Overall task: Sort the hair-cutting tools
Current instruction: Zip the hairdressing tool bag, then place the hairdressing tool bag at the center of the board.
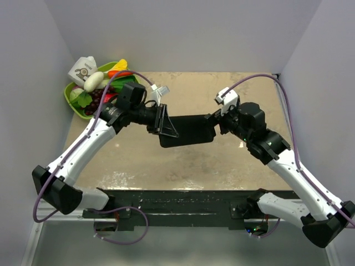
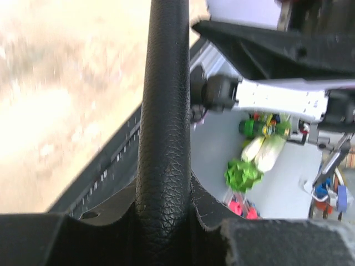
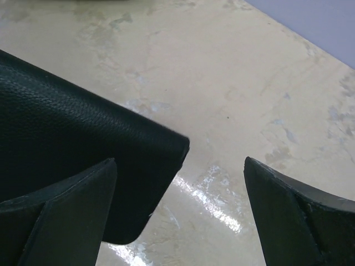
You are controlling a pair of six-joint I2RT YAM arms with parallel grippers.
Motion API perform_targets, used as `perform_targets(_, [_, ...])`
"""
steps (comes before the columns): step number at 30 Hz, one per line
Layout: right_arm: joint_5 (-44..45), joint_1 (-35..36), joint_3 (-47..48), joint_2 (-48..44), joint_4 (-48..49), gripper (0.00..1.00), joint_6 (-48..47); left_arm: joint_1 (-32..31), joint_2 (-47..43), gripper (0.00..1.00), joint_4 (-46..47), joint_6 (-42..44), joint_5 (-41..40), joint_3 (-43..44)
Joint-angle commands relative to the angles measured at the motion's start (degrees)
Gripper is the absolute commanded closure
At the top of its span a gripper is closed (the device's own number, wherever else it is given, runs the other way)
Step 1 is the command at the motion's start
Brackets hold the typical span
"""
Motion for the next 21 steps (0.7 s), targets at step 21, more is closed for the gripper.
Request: perform_targets(21, [4.36,0.17,7.14,-1.93,-9.06,0.01,14.94,0.95,25.52,1.0,50.85,-3.45,13.24,-9.61])
